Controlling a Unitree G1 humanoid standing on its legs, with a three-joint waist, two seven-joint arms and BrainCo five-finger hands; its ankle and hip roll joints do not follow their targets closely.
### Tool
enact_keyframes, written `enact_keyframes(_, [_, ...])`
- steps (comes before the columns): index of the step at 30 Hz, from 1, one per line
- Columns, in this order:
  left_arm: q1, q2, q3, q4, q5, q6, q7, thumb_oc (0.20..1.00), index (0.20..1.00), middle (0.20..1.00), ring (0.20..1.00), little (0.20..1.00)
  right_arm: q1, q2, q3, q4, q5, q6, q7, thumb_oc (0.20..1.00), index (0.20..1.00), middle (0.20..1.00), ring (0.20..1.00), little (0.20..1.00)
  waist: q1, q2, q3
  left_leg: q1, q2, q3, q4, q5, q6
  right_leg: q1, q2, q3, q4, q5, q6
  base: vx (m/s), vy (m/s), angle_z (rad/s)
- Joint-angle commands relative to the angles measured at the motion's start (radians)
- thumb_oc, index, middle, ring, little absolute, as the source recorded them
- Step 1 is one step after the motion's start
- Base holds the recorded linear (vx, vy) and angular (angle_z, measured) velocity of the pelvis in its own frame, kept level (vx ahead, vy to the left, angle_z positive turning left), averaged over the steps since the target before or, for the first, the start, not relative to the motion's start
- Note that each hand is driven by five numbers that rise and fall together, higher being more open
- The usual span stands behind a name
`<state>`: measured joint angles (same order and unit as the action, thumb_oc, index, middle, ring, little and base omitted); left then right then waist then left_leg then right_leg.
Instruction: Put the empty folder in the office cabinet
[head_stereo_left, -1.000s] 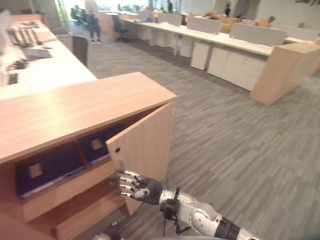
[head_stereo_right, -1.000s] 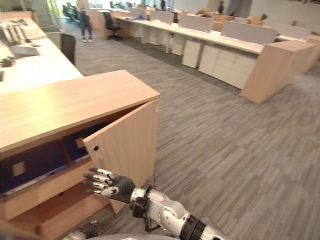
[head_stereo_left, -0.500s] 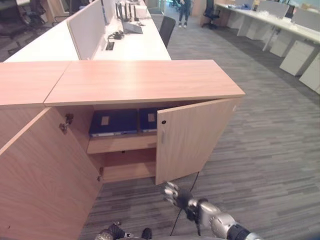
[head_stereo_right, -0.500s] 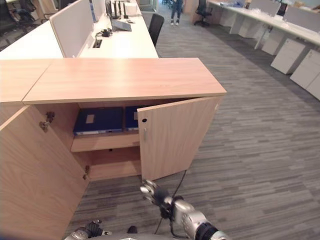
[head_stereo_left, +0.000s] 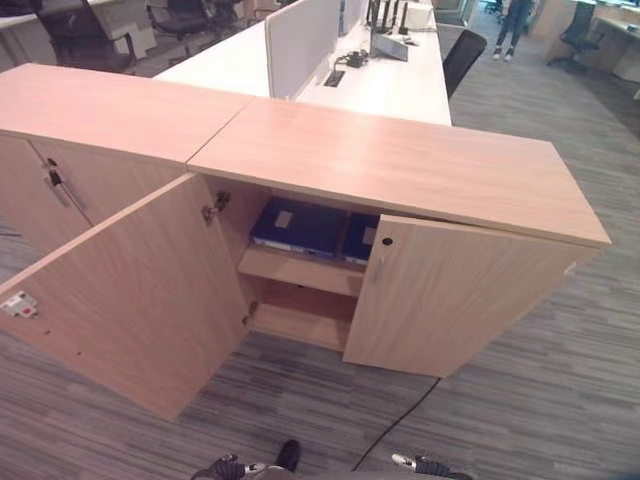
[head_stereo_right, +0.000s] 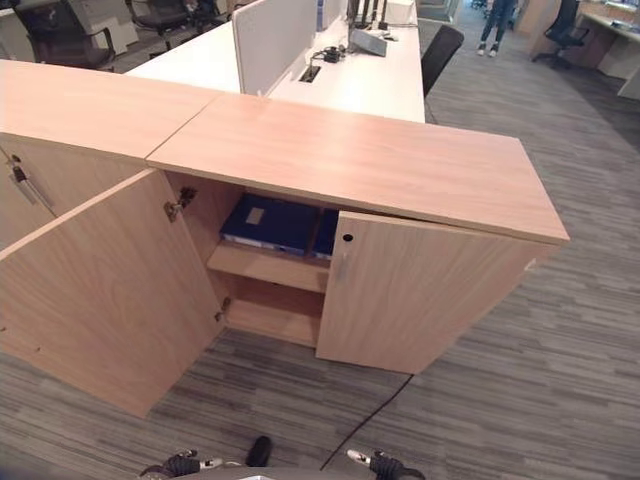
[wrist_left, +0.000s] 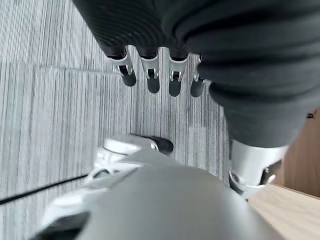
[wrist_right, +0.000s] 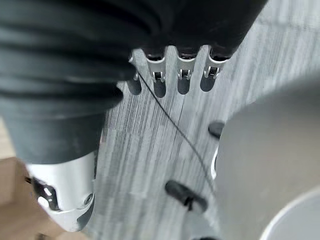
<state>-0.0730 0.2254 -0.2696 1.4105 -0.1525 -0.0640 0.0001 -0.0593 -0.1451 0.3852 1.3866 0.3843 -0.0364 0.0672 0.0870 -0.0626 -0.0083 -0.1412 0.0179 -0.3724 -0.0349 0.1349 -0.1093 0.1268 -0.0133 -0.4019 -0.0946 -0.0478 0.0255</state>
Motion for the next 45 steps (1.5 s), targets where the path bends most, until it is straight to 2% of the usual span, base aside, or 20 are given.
enact_keyframes(1, [-0.029, -0.022, 0.065, 0.053, -0.056, 0.0, -0.028, 1.0, 1.0, 1.0, 1.0, 1.0, -0.011, -0.002, -0.001, 0.013, -0.04, -0.009, 0.007, 1.0, 1.0, 1.0, 1.0, 1.0, 0.041, 0.0, 0.073, 0.092, 0.03, -0.006, 0.095, -0.161, -0.034, -0.054, -0.013, 0.03, 0.007, -0.03, 0.031, -0.03, -0.08, 0.02])
enact_keyframes(3, [-0.024, -0.022, 0.07, 0.055, -0.068, -0.003, -0.026, 1.0, 1.0, 1.0, 1.0, 1.0, -0.021, -0.007, -0.009, 0.01, -0.036, -0.014, 0.002, 1.0, 1.0, 1.0, 1.0, 1.0, 0.038, -0.001, 0.082, 0.067, 0.032, 0.009, 0.112, -0.149, -0.036, -0.058, -0.019, 0.014, 0.007, -0.03, 0.033, -0.05, -0.014, 0.09])
enact_keyframes(4, [-0.02, -0.029, 0.078, 0.058, -0.077, -0.007, -0.024, 1.0, 1.0, 1.0, 1.0, 1.0, -0.033, -0.014, -0.016, 0.006, -0.038, -0.018, 0.001, 1.0, 1.0, 1.0, 1.0, 1.0, 0.033, 0.0, 0.094, 0.033, 0.062, 0.078, 0.132, -0.134, -0.046, -0.059, -0.021, 0.0, 0.007, -0.037, 0.033, -0.09, 0.042, 0.28])
enact_keyframes(7, [-0.003, -0.045, 0.105, 0.04, -0.112, -0.008, -0.01, 1.0, 1.0, 1.0, 1.0, 1.0, -0.066, -0.028, -0.034, -0.009, -0.017, -0.026, -0.015, 1.0, 1.0, 1.0, 1.0, 1.0, 0.034, 0.007, 0.12, -0.028, 0.172, 0.41, 0.191, -0.099, -0.008, -0.066, -0.042, -0.045, 0.007, -0.032, 0.044, -0.12, 0.003, 0.47])
enact_keyframes(8, [0.007, -0.044, 0.126, 0.034, -0.142, -0.012, 0.0, 1.0, 1.0, 1.0, 1.0, 1.0, -0.073, -0.031, -0.041, -0.017, -0.008, -0.03, -0.021, 1.0, 1.0, 1.0, 1.0, 1.0, 0.036, 0.015, 0.12, -0.018, 0.219, 0.495, 0.2, -0.109, -0.016, -0.055, -0.037, -0.058, 0.007, -0.042, 0.048, -0.02, -0.038, 0.42])
enact_keyframes(10, [0.017, -0.045, 0.164, 0.014, -0.204, -0.022, 0.008, 1.0, 1.0, 1.0, 1.0, 1.0, -0.078, -0.034, -0.052, -0.021, 0.0, -0.03, -0.024, 1.0, 1.0, 1.0, 1.0, 1.0, 0.035, 0.031, 0.11, -0.014, 0.252, 0.579, 0.186, -0.076, -0.031, -0.05, -0.038, -0.083, 0.007, -0.047, 0.045, 0.03, 0.022, 0.56])
enact_keyframes(16, [0.027, -0.03, 0.25, -0.047, -0.335, -0.034, 0.006, 1.0, 1.0, 1.0, 1.0, 1.0, -0.038, -0.029, -0.055, 0.027, -0.079, -0.01, -0.012, 1.0, 1.0, 1.0, 1.0, 1.0, 0.056, 0.055, 0.064, 0.053, 0.314, 0.558, 0.046, 0.017, -0.092, -0.011, -0.047, -0.127, 0.007, -0.057, 0.046, 0.07, 0.086, 0.74])
enact_keyframes(18, [0.028, -0.013, 0.295, -0.099, -0.407, -0.055, 0.023, 1.0, 1.0, 1.0, 1.0, 1.0, -0.034, -0.038, -0.066, 0.025, -0.085, -0.011, -0.016, 1.0, 1.0, 1.0, 1.0, 1.0, 0.066, 0.062, 0.059, 0.061, 0.374, 0.565, 0.028, 0.073, -0.107, -0.006, -0.064, -0.155, 0.007, -0.06, 0.049, -0.03, 0.195, 0.51])
enact_keyframes(19, [0.084, 0.08, 0.352, -0.147, -0.41, -0.039, -0.02, 1.0, 1.0, 1.0, 1.0, 1.0, -0.026, -0.072, -0.096, 0.004, -0.077, -0.019, -0.001, 1.0, 1.0, 1.0, 1.0, 1.0, 0.076, 0.077, 0.061, 0.063, 0.389, 0.56, 0.029, 0.094, -0.115, -0.009, -0.075, -0.163, 0.007, -0.052, 0.056, -0.05, 0.244, 0.55])
enact_keyframes(23, [0.153, 0.093, 0.348, -0.353, -0.438, -0.063, -0.009, 1.0, 1.0, 1.0, 1.0, 1.0, -0.018, -0.126, -0.163, 0.011, -0.107, -0.012, -0.012, 1.0, 1.0, 1.0, 1.0, 1.0, 0.068, 0.119, 0.043, 0.083, 0.403, 0.556, -0.008, 0.106, -0.124, -0.019, -0.115, -0.203, 0.007, -0.023, 0.081, -0.05, 0.27, 0.35])
enact_keyframes(25, [0.187, 0.097, 0.347, -0.436, -0.429, -0.057, -0.014, 1.0, 1.0, 1.0, 1.0, 1.0, -0.017, -0.152, -0.201, 0.023, -0.125, -0.005, -0.019, 1.0, 1.0, 1.0, 1.0, 1.0, 0.058, 0.144, 0.023, 0.098, 0.387, 0.557, -0.032, 0.071, -0.119, -0.027, -0.135, -0.206, 0.007, -0.001, 0.1, 0.0, 0.48, 0.36])
enact_keyframes(26, [0.192, 0.107, 0.33, -0.467, -0.386, -0.055, -0.028, 1.0, 1.0, 1.0, 1.0, 1.0, -0.007, -0.169, -0.232, 0.036, -0.145, 0.001, -0.019, 1.0, 1.0, 1.0, 1.0, 1.0, 0.044, 0.161, 0.007, 0.109, 0.359, 0.559, -0.035, 0.013, -0.111, -0.033, -0.18, -0.205, 0.007, 0.033, 0.127, 0.04, 0.419, 0.45])
enact_keyframes(28, [0.185, 0.11, 0.322, -0.473, -0.371, -0.054, -0.033, 1.0, 1.0, 1.0, 1.0, 1.0, -0.003, -0.177, -0.245, 0.038, -0.149, 0.006, -0.014, 1.0, 1.0, 1.0, 1.0, 1.0, 0.039, 0.165, 0.002, 0.112, 0.336, 0.561, -0.034, -0.01, -0.101, -0.033, -0.212, -0.21, 0.007, 0.056, 0.145, 0.01, 0.381, 0.36])
enact_keyframes(32, [0.107, 0.141, 0.336, -0.379, -0.314, -0.046, -0.036, 1.0, 1.0, 1.0, 1.0, 1.0, 0.011, -0.176, -0.316, 0.032, -0.116, 0.019, 0.009, 1.0, 1.0, 1.0, 1.0, 1.0, 0.009, 0.144, -0.017, 0.11, 0.187, 0.561, -0.044, -0.095, -0.035, -0.058, -0.367, -0.231, 0.007, 0.169, 0.216, -0.02, 0.508, 0.23])
enact_keyframes(34, [0.103, 0.142, 0.335, -0.376, -0.314, -0.047, -0.036, 1.0, 1.0, 1.0, 1.0, 1.0, 0.011, -0.175, -0.317, 0.031, -0.116, 0.019, 0.008, 1.0, 1.0, 1.0, 1.0, 1.0, 0.009, 0.14, -0.017, 0.108, 0.181, 0.561, -0.044, -0.096, -0.032, -0.059, -0.373, -0.231, 0.007, 0.172, 0.218, 0.0, 0.178, 0.22])
enact_keyframes(36, [0.043, 0.143, 0.31, -0.271, -0.262, -0.048, -0.046, 1.0, 1.0, 1.0, 1.0, 1.0, 0.016, -0.163, -0.327, 0.024, -0.113, 0.026, 0.019, 1.0, 1.0, 1.0, 1.0, 1.0, -0.002, 0.12, -0.029, 0.096, 0.081, 0.553, -0.052, -0.138, 0.009, -0.071, -0.454, -0.242, 0.011, 0.223, 0.236, 0.02, 0.44, 0.05])
enact_keyframes(38, [0.033, 0.141, 0.302, -0.245, -0.247, -0.045, -0.049, 1.0, 1.0, 1.0, 1.0, 1.0, 0.018, -0.158, -0.332, 0.02, -0.111, 0.026, 0.022, 1.0, 1.0, 1.0, 1.0, 1.0, -0.006, 0.114, -0.032, 0.095, 0.054, 0.551, -0.052, -0.149, 0.02, -0.07, -0.476, -0.246, 0.014, 0.238, 0.236, 0.04, 0.314, 0.15])
enact_keyframes(39, [0.008, 0.137, 0.288, -0.208, -0.239, -0.044, -0.054, 1.0, 1.0, 1.0, 1.0, 1.0, 0.016, -0.156, -0.332, 0.011, -0.106, 0.027, 0.025, 1.0, 1.0, 1.0, 1.0, 1.0, -0.018, 0.112, -0.03, 0.104, 0.015, 0.549, -0.052, -0.163, 0.038, -0.072, -0.513, -0.25, 0.023, 0.284, 0.236, 0.04, 0.304, 0.04])
enact_keyframes(43, [-0.015, 0.137, 0.278, -0.183, -0.222, -0.039, -0.055, 1.0, 1.0, 1.0, 1.0, 1.0, 0.005, -0.153, -0.335, 0.016, -0.101, 0.026, 0.025, 1.0, 1.0, 1.0, 1.0, 1.0, -0.027, 0.121, -0.025, 0.115, -0.007, 0.557, -0.052, -0.171, 0.059, -0.073, -0.526, -0.256, 0.054, 0.287, 0.236, 0.03, 0.21, 0.02])
enact_keyframes(45, [-0.029, 0.156, 0.268, -0.161, -0.202, -0.033, -0.054, 1.0, 1.0, 1.0, 1.0, 1.0, 0.018, -0.137, -0.321, 0.01, -0.08, 0.021, 0.039, 1.0, 1.0, 1.0, 1.0, 1.0, -0.061, 0.132, -0.001, 0.147, -0.026, 0.555, -0.052, -0.176, 0.089, -0.078, -0.471, -0.148, 0.189, 0.187, 0.206, 0.11, 0.231, 0.1])
